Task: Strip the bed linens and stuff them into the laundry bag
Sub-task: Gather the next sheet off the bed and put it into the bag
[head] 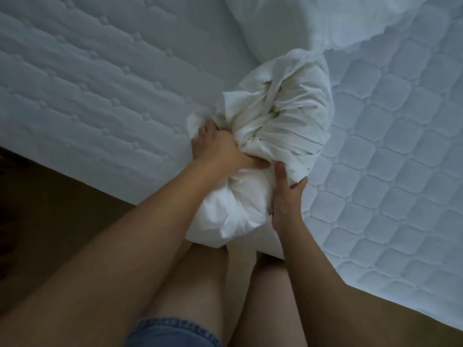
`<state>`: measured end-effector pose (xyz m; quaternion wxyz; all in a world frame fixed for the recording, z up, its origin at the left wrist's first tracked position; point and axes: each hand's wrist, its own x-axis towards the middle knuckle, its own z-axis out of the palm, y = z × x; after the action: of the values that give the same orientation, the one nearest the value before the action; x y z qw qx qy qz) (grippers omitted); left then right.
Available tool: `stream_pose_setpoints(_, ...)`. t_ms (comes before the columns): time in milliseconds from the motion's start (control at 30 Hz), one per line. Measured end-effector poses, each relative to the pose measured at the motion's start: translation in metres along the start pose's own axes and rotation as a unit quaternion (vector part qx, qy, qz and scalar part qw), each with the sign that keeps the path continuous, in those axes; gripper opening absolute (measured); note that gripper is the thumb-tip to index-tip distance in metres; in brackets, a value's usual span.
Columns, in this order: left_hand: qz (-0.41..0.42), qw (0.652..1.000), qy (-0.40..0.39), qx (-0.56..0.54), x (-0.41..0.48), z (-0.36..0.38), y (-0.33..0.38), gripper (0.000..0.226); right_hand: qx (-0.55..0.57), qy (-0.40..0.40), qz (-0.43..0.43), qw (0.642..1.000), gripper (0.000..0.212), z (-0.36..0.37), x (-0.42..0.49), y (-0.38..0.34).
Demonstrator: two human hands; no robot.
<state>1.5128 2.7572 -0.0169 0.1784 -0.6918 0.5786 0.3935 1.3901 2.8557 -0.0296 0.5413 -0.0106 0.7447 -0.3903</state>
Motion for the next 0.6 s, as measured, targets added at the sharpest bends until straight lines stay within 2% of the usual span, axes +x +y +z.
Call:
stream_pose_setpoints(67,0.019,0.999,-0.006,0.024,0.003,-0.004,-0.005,0.142,0.016,0.004,-0.009,1.0,0.072,0.001,-0.002,0.003)
stream_pose_setpoints(133,0.015,0.997,-0.05,-0.06,0.008,-0.002,-0.009,0.145,0.04,-0.006,-0.009,0.999,0.064,-0.001,0.002,0.005)
stream_pose_setpoints(233,-0.01,0.981,-0.042,-0.189,0.002,0.002,-0.012,0.122,0.06,-0.038,0.004,0.997,0.052,-0.006,0.005,0.003)
stream_pose_setpoints(300,-0.022,0.969,-0.045,-0.242,-0.002,0.002,-0.013,0.113,0.063,-0.051,0.008,0.997,0.055,-0.01,0.002,0.001)
stream_pose_setpoints(467,-0.051,0.897,-0.102,-0.427,-0.043,0.028,-0.004,0.128,0.044,-0.043,-0.033,0.998,0.065,-0.054,-0.031,-0.021)
stream_pose_setpoints(533,-0.03,0.878,-0.13,-0.46,-0.07,0.045,0.012,0.123,0.032,-0.047,-0.058,0.997,0.064,-0.091,-0.05,-0.031)
stream_pose_setpoints(600,-0.008,0.875,-0.136,-0.465,-0.102,0.063,0.035,0.12,0.03,-0.039,-0.08,0.996,0.063,-0.133,-0.072,-0.038)
